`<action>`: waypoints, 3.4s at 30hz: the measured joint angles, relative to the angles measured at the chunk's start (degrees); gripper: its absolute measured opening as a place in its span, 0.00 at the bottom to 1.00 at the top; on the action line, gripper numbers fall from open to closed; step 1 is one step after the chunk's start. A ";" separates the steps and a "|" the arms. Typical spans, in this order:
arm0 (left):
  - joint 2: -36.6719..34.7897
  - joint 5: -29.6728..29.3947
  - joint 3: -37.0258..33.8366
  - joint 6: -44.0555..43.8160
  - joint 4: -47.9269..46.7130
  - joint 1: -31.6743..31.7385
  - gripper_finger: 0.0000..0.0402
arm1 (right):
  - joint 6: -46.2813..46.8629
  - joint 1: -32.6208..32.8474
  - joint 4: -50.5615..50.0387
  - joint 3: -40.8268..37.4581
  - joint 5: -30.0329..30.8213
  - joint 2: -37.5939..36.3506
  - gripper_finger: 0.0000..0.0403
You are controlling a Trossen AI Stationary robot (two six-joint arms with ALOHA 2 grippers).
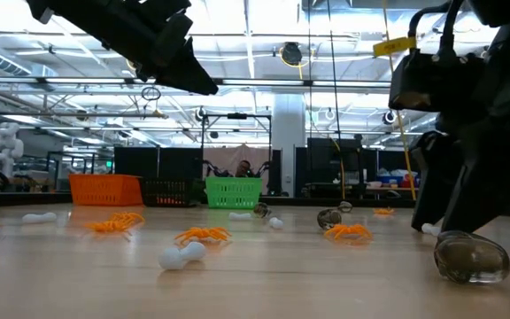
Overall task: Sort Halloween decoration
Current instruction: Put the white bone toy into the green bin
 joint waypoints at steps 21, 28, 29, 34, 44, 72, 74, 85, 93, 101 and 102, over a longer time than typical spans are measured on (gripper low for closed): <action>0.00 0.00 0.00 0.20 -0.11 0.00 0.38 | 1.54 -0.11 0.21 0.00 -0.44 0.15 0.36; 0.00 0.00 0.00 0.23 -0.13 -0.02 0.38 | 0.82 -0.09 0.26 -0.02 -0.81 0.13 0.18; 0.00 0.00 0.00 0.24 -0.15 -0.01 0.38 | 0.56 -0.10 0.28 -0.02 -0.88 0.13 0.15; 0.00 0.00 0.00 0.28 -0.18 -0.01 0.38 | -0.33 -0.09 0.78 0.00 -1.36 0.11 0.11; 0.00 0.00 0.00 0.30 -0.41 -0.01 0.38 | -12.46 -0.21 2.39 3.04 -1.94 -1.26 0.09; 0.02 0.85 0.00 0.20 -0.20 -0.02 0.38 | -4.21 4.90 -2.21 5.42 0.77 0.03 0.37; 0.02 0.85 0.00 0.19 -0.19 -0.02 0.38 | -3.30 4.87 -2.23 5.42 0.72 1.71 0.38; 0.02 0.83 0.00 0.22 -0.20 -0.02 0.38 | 0.56 4.35 -2.40 5.73 -0.02 6.34 0.19; 0.02 0.83 0.00 0.28 -0.24 -0.02 0.38 | -0.34 4.35 -2.47 5.62 1.01 6.29 0.02; 0.02 0.81 -0.02 0.28 -0.37 -0.02 0.38 | -8.41 4.28 1.14 5.22 3.11 1.08 0.00; 0.02 0.81 -0.02 0.28 -0.37 -0.01 0.38 | -9.46 4.28 1.56 5.25 4.24 -0.08 0.00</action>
